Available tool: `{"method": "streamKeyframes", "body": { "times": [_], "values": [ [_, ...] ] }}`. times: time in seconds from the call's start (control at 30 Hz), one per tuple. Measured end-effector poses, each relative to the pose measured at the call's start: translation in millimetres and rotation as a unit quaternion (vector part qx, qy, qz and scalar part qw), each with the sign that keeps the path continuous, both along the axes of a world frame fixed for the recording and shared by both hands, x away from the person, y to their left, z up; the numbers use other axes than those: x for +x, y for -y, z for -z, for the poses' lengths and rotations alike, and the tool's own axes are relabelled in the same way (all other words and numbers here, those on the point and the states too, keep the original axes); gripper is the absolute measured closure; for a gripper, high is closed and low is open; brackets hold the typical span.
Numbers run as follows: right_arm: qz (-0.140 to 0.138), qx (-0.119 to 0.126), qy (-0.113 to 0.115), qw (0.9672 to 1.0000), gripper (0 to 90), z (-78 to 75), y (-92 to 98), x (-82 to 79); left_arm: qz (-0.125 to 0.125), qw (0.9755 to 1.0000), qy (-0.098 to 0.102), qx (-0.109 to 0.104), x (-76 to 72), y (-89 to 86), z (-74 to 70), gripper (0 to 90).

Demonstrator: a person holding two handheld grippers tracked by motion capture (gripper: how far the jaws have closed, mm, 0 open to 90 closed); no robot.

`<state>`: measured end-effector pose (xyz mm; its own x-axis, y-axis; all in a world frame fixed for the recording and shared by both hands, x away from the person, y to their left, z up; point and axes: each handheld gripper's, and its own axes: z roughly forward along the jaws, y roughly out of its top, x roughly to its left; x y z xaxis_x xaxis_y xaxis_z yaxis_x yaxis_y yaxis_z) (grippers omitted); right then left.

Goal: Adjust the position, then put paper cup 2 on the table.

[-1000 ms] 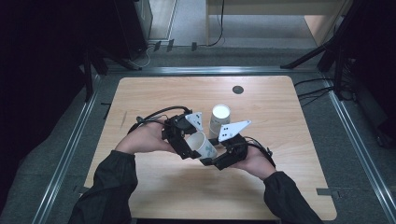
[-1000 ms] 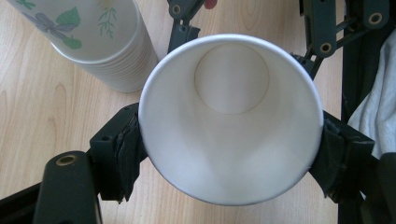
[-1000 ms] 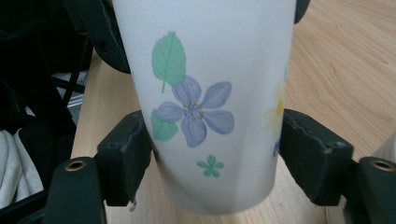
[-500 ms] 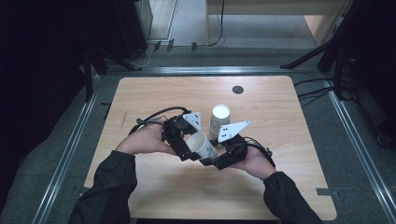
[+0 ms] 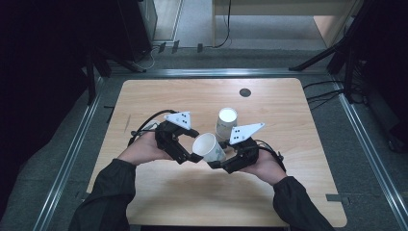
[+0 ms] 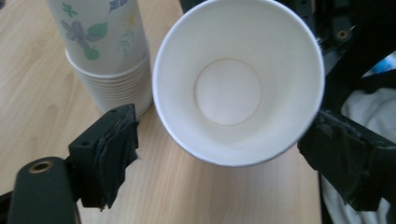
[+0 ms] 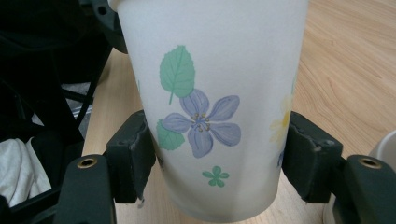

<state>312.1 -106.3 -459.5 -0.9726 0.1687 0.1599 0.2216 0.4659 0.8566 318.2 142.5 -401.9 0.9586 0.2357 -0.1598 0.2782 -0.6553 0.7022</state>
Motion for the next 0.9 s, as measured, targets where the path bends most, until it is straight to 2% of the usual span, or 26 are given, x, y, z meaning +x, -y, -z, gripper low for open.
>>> {"method": "streamKeyframes", "body": {
  "times": [0.27,0.37,0.47,0.63,0.73,0.9],
  "values": [
    [-0.003,0.008,-0.008,0.9999,32.6,-1.0,0.4,-0.6,-0.014,0.9993,-0.013,-0.032,-2.2,-1.2,8.7,12.7],
    [-0.005,0.011,-0.01,0.9999,32.6,-0.6,-0.4,-0.3,-0.015,0.9992,-0.015,-0.035,-2.3,0.2,10.7,12.7],
    [-0.008,0.011,-0.011,0.9999,32.5,0.2,-1.8,-0.1,-0.012,0.9987,-0.017,-0.047,-3.3,2.3,12.0,13.1],
    [-0.009,0.01,-0.012,0.9998,32.5,1.2,-3.3,-0.8,-0.006,0.9987,-0.015,-0.049,-4.0,5.9,13.4,16.1],
    [-0.008,0.009,-0.014,0.9998,32.6,1.1,-2.1,-0.9,-0.002,0.9986,-0.013,-0.051,-4.8,6.0,13.4,21.8],
    [-0.008,0.009,-0.013,0.9998,32.6,1.3,-2.7,-0.6,0.001,0.9986,-0.01,-0.052,-4.8,4.9,13.7,22.6]
  ]
}}
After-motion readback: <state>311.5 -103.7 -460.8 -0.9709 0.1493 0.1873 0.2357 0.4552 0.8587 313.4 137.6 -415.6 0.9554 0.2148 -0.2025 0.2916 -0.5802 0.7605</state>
